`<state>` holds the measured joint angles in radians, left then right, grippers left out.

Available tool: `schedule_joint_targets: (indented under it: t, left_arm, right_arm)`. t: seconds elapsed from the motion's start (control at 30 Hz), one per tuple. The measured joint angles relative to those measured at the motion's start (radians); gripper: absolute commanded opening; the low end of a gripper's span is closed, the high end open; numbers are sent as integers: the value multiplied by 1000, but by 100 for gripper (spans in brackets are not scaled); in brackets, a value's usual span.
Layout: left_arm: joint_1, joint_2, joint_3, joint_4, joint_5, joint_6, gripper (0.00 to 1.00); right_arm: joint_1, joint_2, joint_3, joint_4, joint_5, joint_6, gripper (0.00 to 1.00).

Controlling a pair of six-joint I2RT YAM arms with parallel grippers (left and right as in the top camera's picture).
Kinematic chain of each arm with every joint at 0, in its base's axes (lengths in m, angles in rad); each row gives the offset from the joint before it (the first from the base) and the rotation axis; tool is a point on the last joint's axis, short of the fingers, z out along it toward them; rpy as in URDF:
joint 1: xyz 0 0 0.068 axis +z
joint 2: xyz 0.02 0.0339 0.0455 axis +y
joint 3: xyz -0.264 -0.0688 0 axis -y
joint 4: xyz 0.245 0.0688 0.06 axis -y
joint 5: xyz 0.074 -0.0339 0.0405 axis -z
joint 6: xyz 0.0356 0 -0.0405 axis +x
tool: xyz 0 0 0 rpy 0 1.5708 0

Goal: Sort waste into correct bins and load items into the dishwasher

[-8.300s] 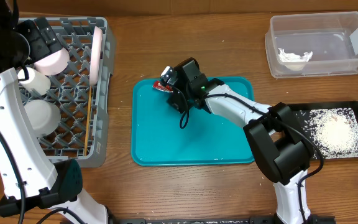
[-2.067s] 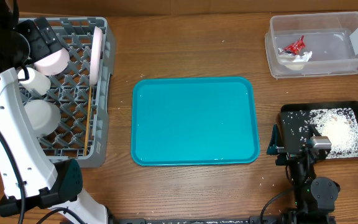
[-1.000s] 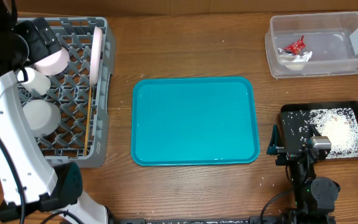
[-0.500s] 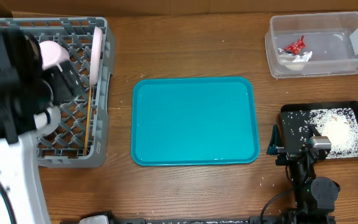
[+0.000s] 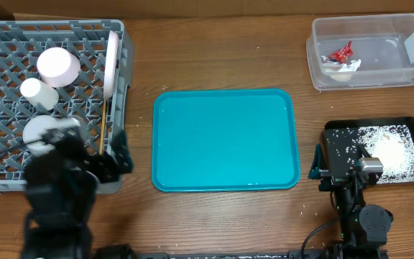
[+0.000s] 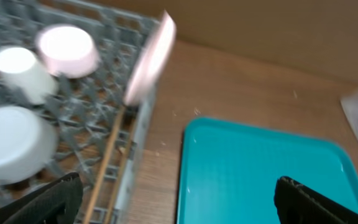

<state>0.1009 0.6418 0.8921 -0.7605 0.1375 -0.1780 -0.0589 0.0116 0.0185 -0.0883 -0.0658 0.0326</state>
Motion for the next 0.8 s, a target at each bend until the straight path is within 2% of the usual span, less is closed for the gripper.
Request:
schedule_joint_targets:
  t: [0.27,0.53,0.67,0.8]
  left_arm:
    - [-114,-209,-471,402,48,29,100]
    - [-122,-389,-771,687,57,24,100]
    - [-122,-470,-851,768,57,23,100]
    - [-122,-532,-882,765,27,23,100]
  right_arm:
    - [0,0,0,0,0,0,100]
    - [0,0,0,0,0,0,100]
    - [0,0,0,0,0,0,100]
    - [0,0,0,0,0,0,100]
